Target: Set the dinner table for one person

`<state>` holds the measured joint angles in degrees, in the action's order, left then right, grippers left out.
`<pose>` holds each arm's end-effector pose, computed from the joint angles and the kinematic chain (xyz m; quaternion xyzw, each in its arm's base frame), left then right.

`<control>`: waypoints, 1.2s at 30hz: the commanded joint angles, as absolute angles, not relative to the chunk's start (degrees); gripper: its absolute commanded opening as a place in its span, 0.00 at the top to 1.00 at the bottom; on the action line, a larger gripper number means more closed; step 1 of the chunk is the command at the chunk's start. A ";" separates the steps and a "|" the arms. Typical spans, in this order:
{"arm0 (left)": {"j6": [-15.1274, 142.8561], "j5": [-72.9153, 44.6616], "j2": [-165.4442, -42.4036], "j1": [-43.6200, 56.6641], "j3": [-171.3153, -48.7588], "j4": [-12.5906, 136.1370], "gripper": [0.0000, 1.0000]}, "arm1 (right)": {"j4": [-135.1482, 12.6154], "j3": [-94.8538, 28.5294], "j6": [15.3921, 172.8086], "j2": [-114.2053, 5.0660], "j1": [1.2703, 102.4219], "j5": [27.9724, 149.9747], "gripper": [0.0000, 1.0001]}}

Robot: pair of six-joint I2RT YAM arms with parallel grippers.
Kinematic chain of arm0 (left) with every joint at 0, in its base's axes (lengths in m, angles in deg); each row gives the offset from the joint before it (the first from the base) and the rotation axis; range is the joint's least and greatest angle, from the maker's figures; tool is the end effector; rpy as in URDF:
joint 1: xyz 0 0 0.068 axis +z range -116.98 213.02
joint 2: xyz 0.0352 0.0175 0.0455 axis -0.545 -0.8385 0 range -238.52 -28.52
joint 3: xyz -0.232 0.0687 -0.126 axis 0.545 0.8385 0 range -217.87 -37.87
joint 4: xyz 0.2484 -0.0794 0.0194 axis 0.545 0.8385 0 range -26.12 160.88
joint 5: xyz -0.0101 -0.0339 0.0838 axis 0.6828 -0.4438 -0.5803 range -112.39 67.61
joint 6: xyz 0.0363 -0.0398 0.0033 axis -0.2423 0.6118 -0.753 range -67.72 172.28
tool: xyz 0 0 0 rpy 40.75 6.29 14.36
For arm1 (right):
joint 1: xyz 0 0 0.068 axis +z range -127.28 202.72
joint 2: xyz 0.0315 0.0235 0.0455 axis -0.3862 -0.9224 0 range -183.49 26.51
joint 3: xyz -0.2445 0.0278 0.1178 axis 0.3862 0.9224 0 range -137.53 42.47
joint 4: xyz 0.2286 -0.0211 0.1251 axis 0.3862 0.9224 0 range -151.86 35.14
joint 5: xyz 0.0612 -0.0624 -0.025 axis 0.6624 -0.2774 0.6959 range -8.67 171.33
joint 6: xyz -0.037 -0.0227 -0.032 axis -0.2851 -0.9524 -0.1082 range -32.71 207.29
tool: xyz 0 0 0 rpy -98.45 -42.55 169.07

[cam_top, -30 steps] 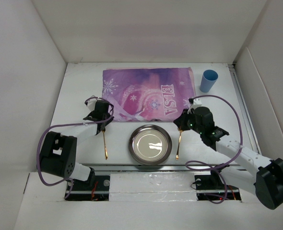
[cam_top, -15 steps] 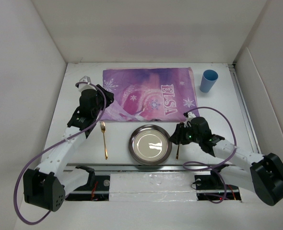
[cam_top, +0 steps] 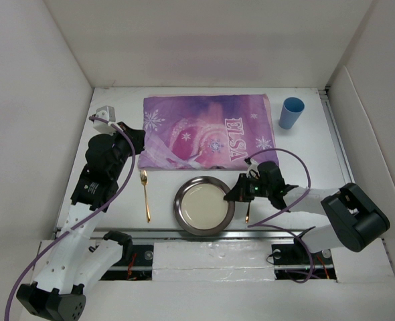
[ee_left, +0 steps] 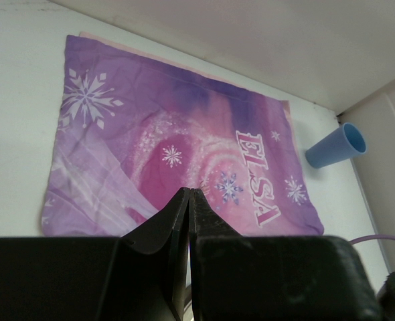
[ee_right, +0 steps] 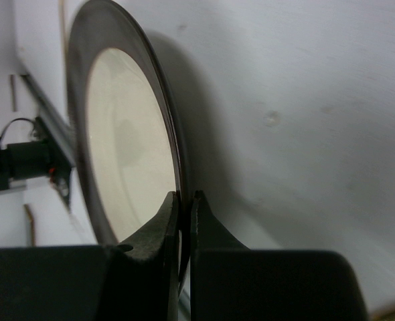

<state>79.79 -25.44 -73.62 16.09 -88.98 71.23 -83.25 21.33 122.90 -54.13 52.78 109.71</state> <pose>0.1734 -0.0509 0.3832 -0.0844 0.7103 -0.2465 0.6539 0.1958 0.1328 0.1283 -0.0649 0.8759 0.4152 0.2369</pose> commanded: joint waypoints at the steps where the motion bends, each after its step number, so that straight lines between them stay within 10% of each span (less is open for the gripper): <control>1: 75.32 -25.29 -73.25 15.79 -89.11 72.05 1.00 | -83.05 20.59 119.63 -53.22 54.18 109.37 1.00; 10: 72.06 -25.03 -71.15 15.79 -88.68 70.48 0.92 | -72.40 7.86 120.94 -38.00 53.32 110.95 1.00; 36: 71.18 -23.27 -70.44 15.79 -86.56 68.80 0.74 | -86.81 -48.32 135.89 -95.30 38.19 120.70 1.00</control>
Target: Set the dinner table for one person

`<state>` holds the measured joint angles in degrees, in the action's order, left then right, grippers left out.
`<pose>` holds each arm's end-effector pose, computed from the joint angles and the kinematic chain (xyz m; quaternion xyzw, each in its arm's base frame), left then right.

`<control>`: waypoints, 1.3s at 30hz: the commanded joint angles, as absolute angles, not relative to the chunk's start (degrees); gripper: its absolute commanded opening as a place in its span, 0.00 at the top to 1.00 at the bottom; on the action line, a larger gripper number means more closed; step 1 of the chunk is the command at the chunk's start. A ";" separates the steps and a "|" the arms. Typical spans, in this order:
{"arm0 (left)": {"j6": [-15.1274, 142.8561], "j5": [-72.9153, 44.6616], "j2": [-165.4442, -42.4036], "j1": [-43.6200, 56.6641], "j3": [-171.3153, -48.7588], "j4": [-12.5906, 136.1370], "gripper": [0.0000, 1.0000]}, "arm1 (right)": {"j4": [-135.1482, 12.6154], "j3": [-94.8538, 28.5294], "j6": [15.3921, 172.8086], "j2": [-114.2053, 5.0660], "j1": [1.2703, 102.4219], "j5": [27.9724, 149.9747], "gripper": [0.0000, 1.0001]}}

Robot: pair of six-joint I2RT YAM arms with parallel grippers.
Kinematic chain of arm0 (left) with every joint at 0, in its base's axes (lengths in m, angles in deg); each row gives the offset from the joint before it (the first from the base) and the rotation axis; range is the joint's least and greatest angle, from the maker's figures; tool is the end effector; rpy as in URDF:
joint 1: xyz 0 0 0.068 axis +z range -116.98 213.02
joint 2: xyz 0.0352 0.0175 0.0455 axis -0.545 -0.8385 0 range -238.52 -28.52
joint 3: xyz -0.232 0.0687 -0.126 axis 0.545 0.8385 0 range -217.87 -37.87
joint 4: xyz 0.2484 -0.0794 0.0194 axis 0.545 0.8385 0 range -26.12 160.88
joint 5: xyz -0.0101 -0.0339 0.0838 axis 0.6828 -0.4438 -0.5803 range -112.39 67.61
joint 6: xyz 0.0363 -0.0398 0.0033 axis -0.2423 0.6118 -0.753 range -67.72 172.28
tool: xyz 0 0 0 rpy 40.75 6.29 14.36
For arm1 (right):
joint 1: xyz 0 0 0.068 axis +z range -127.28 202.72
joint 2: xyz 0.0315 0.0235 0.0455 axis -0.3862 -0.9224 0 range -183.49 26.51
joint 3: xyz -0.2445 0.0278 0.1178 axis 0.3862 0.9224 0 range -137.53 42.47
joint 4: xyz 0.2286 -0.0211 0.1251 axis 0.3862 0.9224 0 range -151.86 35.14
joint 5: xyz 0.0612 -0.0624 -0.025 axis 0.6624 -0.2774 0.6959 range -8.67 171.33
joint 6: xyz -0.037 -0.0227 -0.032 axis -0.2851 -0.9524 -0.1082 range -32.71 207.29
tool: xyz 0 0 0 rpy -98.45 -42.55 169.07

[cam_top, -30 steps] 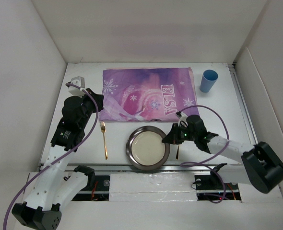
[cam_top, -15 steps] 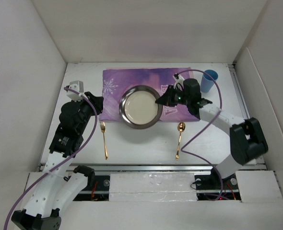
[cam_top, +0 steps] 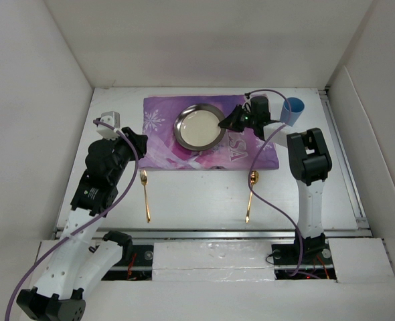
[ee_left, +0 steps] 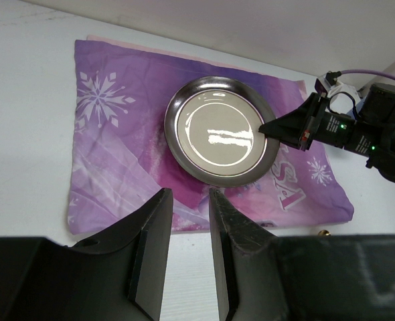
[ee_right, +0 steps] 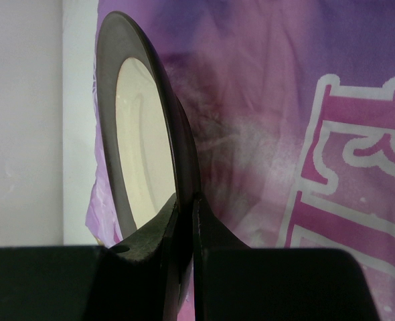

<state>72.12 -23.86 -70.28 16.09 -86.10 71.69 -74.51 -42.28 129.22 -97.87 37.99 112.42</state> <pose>0.1623 -0.0486 0.3740 -0.0271 0.7148 -0.2116 0.6660 0.4670 0.1465 0.1740 0.0531 0.8315 0.4417 0.3328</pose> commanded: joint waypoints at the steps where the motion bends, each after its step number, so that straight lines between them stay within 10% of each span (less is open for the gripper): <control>1: 71.18 -23.35 -70.62 15.79 -86.65 68.80 0.74 | -87.34 -47.88 136.67 -95.65 38.19 120.79 1.00; 24: 71.01 -24.32 -72.55 15.79 -87.00 69.33 0.73 | -82.25 -45.33 135.62 -101.37 37.66 117.46 0.99; 30: 70.74 -25.73 -73.78 15.79 -87.61 70.47 0.67 | -78.67 -45.06 132.56 -99.00 37.13 114.21 0.47; 39: 69.25 -30.99 -85.89 15.19 -90.68 79.33 0.93 | -63.28 -44.55 118.14 -85.56 38.19 97.36 0.41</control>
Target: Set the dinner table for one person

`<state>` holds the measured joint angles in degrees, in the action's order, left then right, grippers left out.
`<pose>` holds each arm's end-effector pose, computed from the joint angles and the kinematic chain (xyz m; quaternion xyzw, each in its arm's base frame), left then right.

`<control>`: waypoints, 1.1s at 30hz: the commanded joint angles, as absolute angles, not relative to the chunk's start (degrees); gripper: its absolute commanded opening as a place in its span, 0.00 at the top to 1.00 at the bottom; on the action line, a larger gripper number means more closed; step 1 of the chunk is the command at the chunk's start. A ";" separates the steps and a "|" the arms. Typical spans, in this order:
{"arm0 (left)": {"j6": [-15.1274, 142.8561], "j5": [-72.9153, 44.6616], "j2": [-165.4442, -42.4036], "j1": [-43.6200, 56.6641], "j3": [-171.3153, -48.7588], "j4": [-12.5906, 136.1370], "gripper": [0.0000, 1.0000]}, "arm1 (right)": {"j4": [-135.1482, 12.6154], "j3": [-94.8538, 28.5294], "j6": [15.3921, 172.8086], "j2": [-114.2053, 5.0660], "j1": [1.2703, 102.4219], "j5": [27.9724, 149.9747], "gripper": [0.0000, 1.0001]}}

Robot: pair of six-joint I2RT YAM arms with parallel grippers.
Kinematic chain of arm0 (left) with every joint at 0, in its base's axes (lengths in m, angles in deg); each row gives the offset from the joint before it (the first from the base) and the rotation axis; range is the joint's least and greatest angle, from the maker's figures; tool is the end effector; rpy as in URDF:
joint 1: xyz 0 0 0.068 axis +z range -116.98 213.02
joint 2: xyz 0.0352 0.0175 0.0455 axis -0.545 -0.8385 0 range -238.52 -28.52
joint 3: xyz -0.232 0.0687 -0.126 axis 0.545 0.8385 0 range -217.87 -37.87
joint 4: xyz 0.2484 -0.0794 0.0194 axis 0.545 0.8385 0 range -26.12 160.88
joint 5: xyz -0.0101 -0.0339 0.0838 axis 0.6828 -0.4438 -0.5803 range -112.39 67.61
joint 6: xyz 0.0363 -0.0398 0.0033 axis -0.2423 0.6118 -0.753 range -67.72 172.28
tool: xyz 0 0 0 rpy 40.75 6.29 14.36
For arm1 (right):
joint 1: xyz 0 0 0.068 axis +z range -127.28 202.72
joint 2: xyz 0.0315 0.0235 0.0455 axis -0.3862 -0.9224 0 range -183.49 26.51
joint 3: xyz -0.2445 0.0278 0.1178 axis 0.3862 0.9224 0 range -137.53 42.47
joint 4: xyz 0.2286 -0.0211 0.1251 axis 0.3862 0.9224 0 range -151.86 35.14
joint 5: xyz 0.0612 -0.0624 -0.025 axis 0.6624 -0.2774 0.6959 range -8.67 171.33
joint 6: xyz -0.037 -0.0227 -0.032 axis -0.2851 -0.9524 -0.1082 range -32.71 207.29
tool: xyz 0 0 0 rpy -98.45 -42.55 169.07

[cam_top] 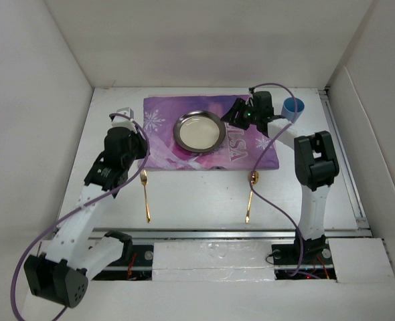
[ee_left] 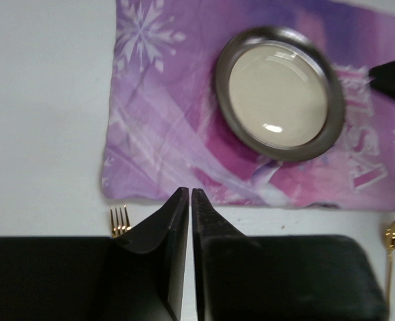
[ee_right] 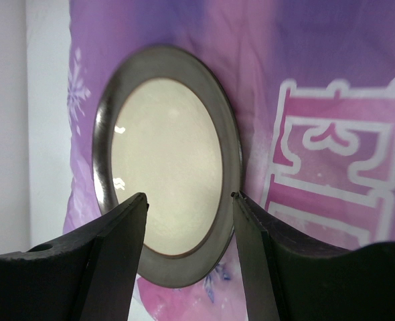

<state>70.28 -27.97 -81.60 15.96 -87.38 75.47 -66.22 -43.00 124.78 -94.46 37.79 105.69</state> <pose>0.2069 -0.0600 0.3405 -0.0360 0.7930 -0.1459 0.5904 0.4609 0.1392 0.1914 0.0638 0.8552 0.3774 0.3493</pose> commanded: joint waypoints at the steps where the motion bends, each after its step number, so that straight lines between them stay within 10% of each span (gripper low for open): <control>1: 69.16 -32.92 -87.82 13.00 -91.39 82.30 0.98 | -63.01 -42.28 116.48 -84.07 38.19 95.94 0.40; 14: 71.18 -44.44 -110.06 11.58 -95.53 96.57 0.84 | -74.59 -6.61 116.03 -52.43 38.71 93.29 0.40; 18: 68.55 -41.99 -115.17 11.58 -95.96 96.75 0.93 | -73.82 -4.02 115.24 -46.62 38.72 92.76 0.40; 33: 68.10 -38.74 -116.16 11.57 -96.14 96.14 0.75 | -76.62 -3.93 116.72 -48.63 36.08 99.96 0.40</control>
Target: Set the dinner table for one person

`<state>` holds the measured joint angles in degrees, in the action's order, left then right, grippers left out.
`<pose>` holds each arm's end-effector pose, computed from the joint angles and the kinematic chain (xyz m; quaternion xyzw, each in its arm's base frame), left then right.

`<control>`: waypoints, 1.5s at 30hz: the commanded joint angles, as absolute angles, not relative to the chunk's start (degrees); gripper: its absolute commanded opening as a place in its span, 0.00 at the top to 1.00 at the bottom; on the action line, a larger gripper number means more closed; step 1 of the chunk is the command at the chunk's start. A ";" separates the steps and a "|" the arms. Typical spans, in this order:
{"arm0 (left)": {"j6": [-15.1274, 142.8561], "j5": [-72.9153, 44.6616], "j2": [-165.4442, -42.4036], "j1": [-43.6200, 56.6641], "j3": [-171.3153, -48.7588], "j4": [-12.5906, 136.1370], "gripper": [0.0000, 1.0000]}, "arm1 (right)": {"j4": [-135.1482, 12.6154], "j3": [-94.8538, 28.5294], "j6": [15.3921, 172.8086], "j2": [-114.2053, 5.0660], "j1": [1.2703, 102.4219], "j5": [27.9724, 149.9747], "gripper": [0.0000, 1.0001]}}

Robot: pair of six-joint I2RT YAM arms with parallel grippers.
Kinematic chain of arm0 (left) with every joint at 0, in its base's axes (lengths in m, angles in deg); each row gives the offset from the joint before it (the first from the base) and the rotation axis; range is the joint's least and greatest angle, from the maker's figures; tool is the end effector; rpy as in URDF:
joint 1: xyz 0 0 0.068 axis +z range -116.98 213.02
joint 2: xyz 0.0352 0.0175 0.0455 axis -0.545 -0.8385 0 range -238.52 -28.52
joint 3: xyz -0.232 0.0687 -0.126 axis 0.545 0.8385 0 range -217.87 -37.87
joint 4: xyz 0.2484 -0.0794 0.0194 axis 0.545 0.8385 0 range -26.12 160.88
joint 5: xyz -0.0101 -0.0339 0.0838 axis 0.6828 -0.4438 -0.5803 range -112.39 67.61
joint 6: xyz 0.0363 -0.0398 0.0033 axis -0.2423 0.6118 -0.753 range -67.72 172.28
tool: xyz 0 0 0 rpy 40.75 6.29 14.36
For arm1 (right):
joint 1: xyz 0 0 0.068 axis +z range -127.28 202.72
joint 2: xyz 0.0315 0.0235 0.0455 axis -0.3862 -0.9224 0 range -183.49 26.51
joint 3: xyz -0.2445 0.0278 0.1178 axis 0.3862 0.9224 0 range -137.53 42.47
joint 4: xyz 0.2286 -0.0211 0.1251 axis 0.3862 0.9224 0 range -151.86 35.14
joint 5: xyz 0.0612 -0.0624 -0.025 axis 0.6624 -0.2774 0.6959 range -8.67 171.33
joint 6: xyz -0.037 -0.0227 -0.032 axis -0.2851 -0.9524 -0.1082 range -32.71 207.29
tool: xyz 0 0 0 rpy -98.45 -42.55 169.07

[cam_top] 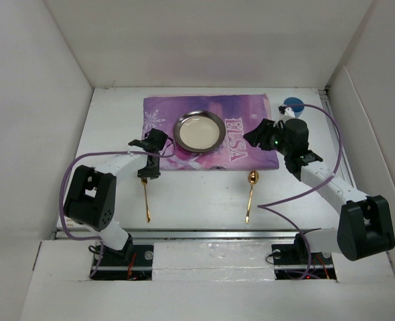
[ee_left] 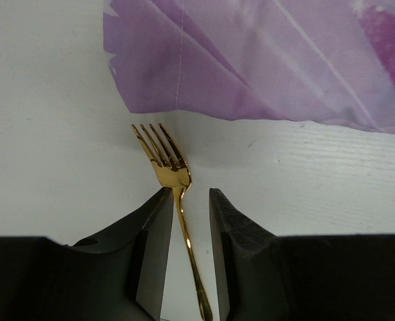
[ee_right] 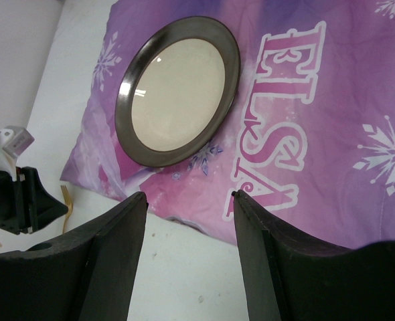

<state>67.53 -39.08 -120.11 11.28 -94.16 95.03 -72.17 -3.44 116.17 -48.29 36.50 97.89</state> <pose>0.2872 -0.1037 0.1855 0.0254 0.9687 0.0707 0.2365 0.2858 0.0805 0.2680 0.0223 0.8076 0.3190 0.4955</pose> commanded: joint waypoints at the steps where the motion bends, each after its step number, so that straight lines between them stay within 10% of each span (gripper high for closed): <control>1: 70.11 -37.00 -111.97 12.62 -96.40 95.44 0.75 | -76.98 -3.93 116.99 -48.81 36.08 100.23 0.40; 13: 98.51 -25.40 -93.74 18.43 -83.32 96.15 0.66 | -73.73 -2.70 115.32 -39.15 36.61 98.83 0.40; 29: 94.73 -32.85 -110.78 17.73 -80.14 92.62 0.64 | -74.34 -1.74 114.97 -36.95 37.13 99.70 0.40; 38: 94.83 -31.80 -113.07 17.20 -79.70 92.62 1.00 | -73.12 -1.91 114.62 -35.98 36.61 97.42 0.40; 45: 92.89 -28.63 -107.91 16.59 -82.16 97.61 1.00 | -72.15 -1.65 114.27 -33.87 34.85 96.62 0.40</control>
<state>94.09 -31.23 -110.93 17.21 -81.40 92.67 -71.27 -1.60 115.49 -35.14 35.45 97.74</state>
